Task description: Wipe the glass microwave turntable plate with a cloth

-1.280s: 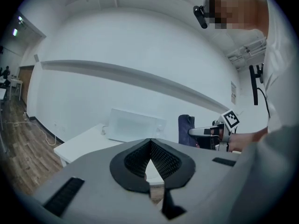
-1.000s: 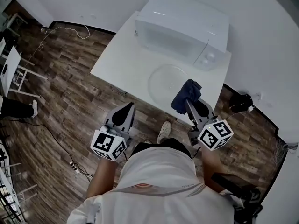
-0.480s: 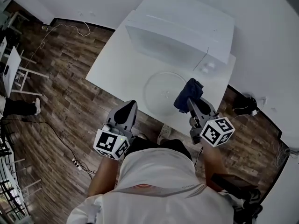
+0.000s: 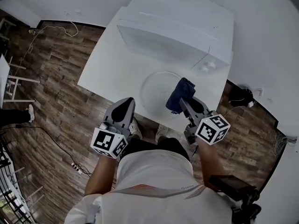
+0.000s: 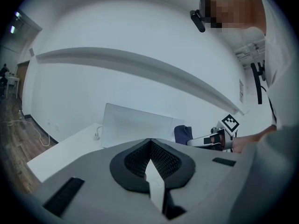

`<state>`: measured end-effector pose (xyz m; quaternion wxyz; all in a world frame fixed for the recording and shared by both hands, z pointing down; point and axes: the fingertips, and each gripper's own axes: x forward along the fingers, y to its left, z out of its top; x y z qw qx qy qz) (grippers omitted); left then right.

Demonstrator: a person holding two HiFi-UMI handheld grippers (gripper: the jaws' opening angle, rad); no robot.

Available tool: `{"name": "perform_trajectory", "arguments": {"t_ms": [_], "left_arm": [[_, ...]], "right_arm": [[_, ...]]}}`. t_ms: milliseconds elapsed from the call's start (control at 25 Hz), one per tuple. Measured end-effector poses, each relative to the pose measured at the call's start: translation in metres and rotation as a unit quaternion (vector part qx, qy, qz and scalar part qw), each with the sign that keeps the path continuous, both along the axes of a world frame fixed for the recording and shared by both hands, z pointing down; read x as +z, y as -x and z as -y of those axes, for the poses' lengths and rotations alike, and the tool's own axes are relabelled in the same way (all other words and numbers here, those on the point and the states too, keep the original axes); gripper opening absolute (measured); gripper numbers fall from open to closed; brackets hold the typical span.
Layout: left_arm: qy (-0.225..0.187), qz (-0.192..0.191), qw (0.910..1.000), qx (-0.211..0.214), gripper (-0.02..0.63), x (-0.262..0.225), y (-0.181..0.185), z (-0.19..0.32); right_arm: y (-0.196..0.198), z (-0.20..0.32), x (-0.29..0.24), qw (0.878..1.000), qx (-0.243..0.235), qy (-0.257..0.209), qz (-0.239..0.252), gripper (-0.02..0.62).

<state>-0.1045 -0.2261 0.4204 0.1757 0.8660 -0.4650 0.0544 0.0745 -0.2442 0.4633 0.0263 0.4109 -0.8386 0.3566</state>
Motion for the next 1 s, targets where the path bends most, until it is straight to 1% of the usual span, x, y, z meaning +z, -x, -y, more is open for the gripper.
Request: {"name": "perform_trajectory", "arguments": {"t_ms": [80,200,320,440,560,680,840,1000], "left_arm": [[0.003,-0.003,1.0,0.001,0.009,0.005,0.009,0.005],[0.018,-0.009,0.9998,-0.003,0.01,0.018,0.026,0.005],[0.038,-0.012,0.9992,-0.005,0.01,0.031,0.042,0.0],[0.056,-0.02,0.9982,-0.005,0.01,0.041,0.055,-0.002],[0.062,-0.028,0.9977,-0.006,0.01,0.047,0.063,0.002],[0.068,-0.024,0.9974,-0.004,0.009,0.053,0.067,0.006],[0.075,-0.022,0.9969,-0.001,0.011,0.056,0.069,0.012],[0.077,-0.03,0.9966,0.007,0.011,0.06,0.066,0.011]], "right_arm": [[0.023,0.007,0.009,1.0,-0.018,0.006,-0.004,0.061],[0.065,0.022,0.027,0.999,-0.045,0.01,-0.022,0.061],[0.11,0.035,0.056,0.996,-0.07,0.056,-0.025,0.061],[0.135,0.045,0.087,0.991,-0.077,0.11,-0.028,0.061],[0.142,0.052,0.114,0.985,-0.075,0.155,-0.028,0.061],[0.144,0.054,0.136,0.979,-0.074,0.185,-0.039,0.061],[0.135,0.061,0.158,0.975,-0.057,0.201,-0.07,0.061],[0.118,0.066,0.168,0.973,-0.04,0.211,-0.086,0.061]]}}
